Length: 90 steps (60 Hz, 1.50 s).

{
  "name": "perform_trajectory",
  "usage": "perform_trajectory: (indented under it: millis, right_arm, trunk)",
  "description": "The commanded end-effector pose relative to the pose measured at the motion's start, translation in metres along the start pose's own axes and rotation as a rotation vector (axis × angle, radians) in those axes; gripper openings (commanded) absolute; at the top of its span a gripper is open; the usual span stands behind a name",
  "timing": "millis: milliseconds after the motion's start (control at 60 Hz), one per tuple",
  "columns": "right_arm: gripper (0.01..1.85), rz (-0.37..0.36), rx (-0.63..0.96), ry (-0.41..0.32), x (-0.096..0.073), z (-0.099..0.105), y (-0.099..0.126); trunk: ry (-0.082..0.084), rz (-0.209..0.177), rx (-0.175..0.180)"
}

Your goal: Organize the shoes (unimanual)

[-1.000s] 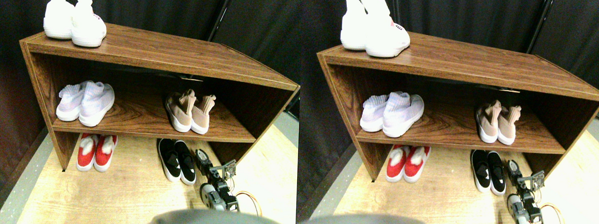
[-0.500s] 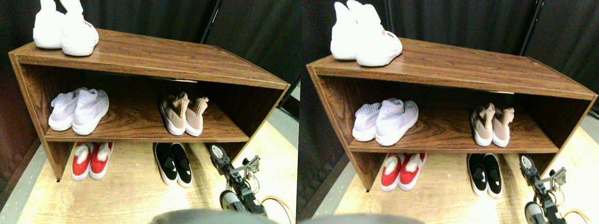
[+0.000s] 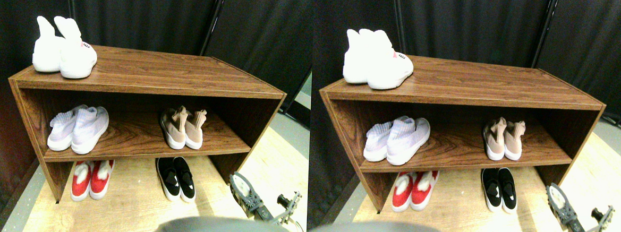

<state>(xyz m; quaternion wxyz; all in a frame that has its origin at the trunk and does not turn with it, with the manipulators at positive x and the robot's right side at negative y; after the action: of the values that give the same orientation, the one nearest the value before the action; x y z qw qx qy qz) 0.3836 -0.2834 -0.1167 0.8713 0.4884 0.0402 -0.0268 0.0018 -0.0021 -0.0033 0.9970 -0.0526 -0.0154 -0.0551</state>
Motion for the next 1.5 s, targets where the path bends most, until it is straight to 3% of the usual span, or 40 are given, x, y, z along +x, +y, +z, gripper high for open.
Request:
perform_trajectory:
  millis: [17, 217, 333, 383, 567, 717, 817, 1083, 1200, 1500]
  right_arm:
    - [0.06, 0.108, -0.015, -0.005, -0.021, 0.002, 0.021]
    - [0.06, 0.261, -0.047, 0.035, -0.042, 0.005, 0.053]
    - [0.06, 0.280, -0.046, 0.044, -0.048, 0.005, 0.064]
    - [0.06, 0.320, -0.061, 0.064, -0.050, 0.004, 0.072]
    - [0.06, 0.330, 0.019, 0.098, -0.050, -0.007, 0.090]
    - [0.06, 0.319, 0.057, 0.100, -0.047, -0.018, 0.100]
    - [0.06, 0.333, 0.084, 0.125, -0.038, -0.026, 0.101]
    - [0.06, 0.275, 0.051, 0.106, -0.014, -0.035, 0.105]
    - [0.06, 0.267, 0.070, 0.118, -0.007, -0.036, 0.103]
    - [0.06, 0.269, 0.086, 0.093, -0.010, -0.041, 0.102]
  trunk:
    - [-0.030, -0.005, -0.008]
    - [-0.063, -0.001, -0.017]
    - [-0.074, 0.008, -0.023]
    - [-0.080, 0.012, -0.025]
    - [-0.096, 0.019, -0.034]
    - [-0.101, 0.025, -0.037]
    - [-0.103, 0.028, -0.040]
    - [-0.110, 0.037, -0.043]
    - [-0.105, 0.042, -0.050]
    - [-0.098, 0.040, -0.046]
